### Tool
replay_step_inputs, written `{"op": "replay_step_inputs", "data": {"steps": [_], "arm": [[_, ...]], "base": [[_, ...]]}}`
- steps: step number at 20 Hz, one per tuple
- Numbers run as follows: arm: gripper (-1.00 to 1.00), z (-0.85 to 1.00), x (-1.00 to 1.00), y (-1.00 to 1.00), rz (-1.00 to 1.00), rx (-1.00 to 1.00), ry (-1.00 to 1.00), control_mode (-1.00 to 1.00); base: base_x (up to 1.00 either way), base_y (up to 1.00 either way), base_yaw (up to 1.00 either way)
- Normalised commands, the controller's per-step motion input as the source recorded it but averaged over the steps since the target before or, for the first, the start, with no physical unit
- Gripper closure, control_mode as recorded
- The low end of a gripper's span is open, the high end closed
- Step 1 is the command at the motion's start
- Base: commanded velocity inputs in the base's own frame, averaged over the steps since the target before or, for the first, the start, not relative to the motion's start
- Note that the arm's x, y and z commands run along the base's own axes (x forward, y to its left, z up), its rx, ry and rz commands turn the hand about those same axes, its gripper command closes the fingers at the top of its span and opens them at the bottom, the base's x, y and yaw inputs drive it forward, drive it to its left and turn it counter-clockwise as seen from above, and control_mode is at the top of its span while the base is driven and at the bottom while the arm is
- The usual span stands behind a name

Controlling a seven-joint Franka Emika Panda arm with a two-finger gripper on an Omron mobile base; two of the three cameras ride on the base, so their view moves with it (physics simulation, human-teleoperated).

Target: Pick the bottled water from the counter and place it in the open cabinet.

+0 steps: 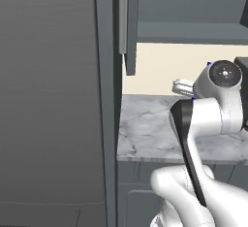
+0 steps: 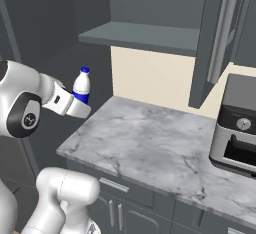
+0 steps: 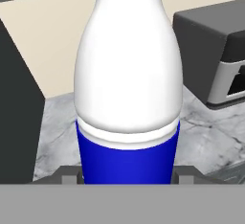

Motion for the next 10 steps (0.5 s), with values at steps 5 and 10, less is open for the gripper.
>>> {"op": "replay_step_inputs", "data": {"steps": [5,10], "arm": [[1.00,0.00,0.00,0.00,0.00,0.00,0.00,1.00],[1.00,0.00,0.00,0.00,0.00,0.00,0.00,1.00]], "base": [[0.19,-0.32,0.00],[0.00,0.00,0.00]]}}
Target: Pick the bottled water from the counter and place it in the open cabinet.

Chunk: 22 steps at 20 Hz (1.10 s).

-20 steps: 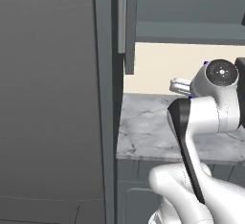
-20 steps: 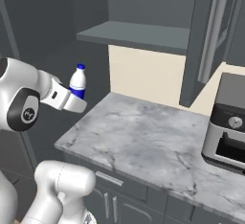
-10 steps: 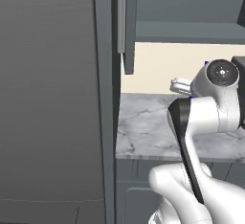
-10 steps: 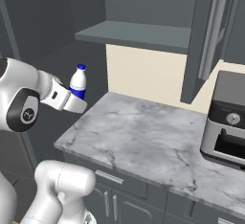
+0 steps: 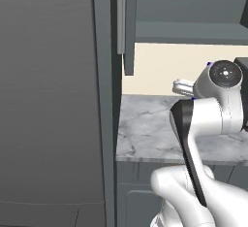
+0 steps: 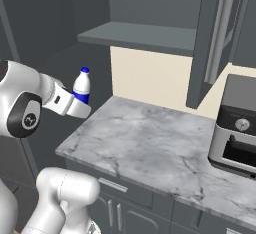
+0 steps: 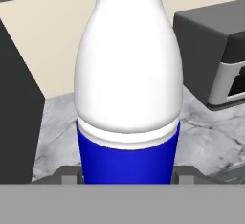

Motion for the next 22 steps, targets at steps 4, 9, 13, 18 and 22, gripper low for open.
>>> {"op": "replay_step_inputs", "data": {"steps": [4,9,13,18,22], "arm": [[1.00,0.00,0.00,0.00,0.00,0.00,0.00,1.00],[1.00,0.00,0.00,0.00,0.00,0.00,0.00,1.00],[1.00,0.00,0.00,0.00,0.00,0.00,0.00,1.00],[1.00,-0.03,0.00,0.00,0.01,0.01,-0.03,-1.00],[1.00,0.00,0.00,-0.34,0.10,0.02,-0.03,-1.00]], "base": [[0.00,0.00,0.00],[0.00,0.00,0.00],[0.00,0.00,0.00],[0.00,0.00,0.00],[0.00,0.00,0.00]]}}
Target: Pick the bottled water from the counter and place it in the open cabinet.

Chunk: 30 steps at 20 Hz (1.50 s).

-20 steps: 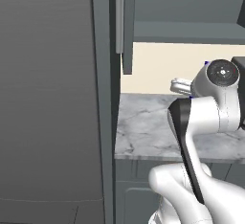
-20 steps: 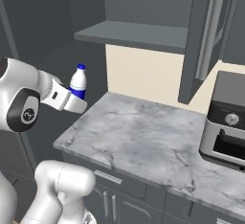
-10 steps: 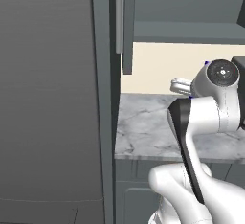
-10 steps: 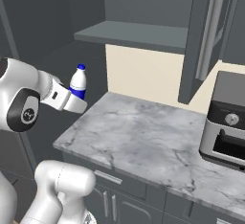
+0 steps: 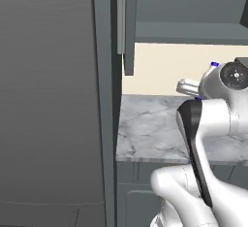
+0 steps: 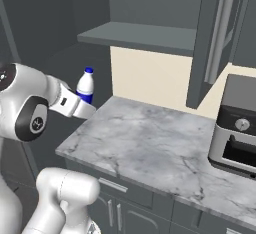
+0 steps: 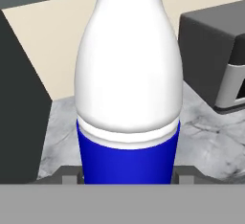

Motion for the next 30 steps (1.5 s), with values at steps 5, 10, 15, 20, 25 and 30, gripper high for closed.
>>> {"op": "replay_step_inputs", "data": {"steps": [5,10,15,20,25,30], "arm": [[1.00,0.05,0.00,-0.45,0.07,0.00,0.00,-1.00],[1.00,0.27,0.08,-0.30,0.02,0.00,0.00,-1.00],[1.00,0.47,0.16,-0.23,0.02,-0.01,0.00,-1.00],[1.00,0.57,0.09,-0.01,0.00,-0.01,0.00,-1.00],[1.00,0.62,-0.06,-0.01,0.00,-0.01,0.00,-1.00],[1.00,0.58,-0.04,0.00,0.00,-0.01,-0.02,-1.00]], "base": [[0.00,0.00,0.00],[0.00,0.00,0.00],[0.00,0.00,0.00],[0.00,0.00,0.00],[0.00,0.00,0.00],[0.00,0.00,0.00]]}}
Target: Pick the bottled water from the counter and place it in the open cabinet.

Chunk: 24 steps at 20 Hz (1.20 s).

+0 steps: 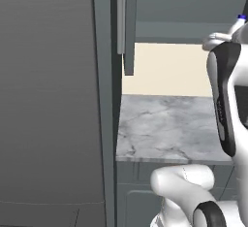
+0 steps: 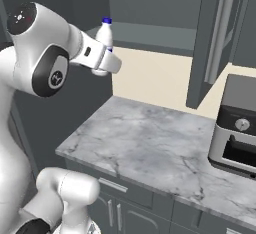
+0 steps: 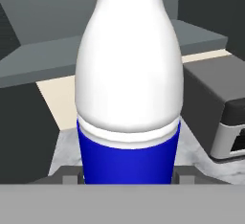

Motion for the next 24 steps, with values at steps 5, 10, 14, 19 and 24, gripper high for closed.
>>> {"op": "replay_step_inputs", "data": {"steps": [5,10,14,19,24], "arm": [[1.00,0.50,0.36,0.00,0.00,-0.03,0.00,-1.00],[1.00,0.15,0.82,0.00,0.00,-0.01,0.00,-1.00],[1.00,0.06,0.91,-0.01,0.00,0.00,0.00,-1.00],[1.00,0.00,0.87,-0.08,0.00,0.00,0.00,-1.00],[1.00,0.00,0.67,-0.11,0.00,0.00,0.03,-1.00]], "base": [[0.00,0.00,0.00],[0.00,0.00,0.00],[0.00,0.00,0.00],[0.00,0.00,0.00],[0.00,0.00,0.00]]}}
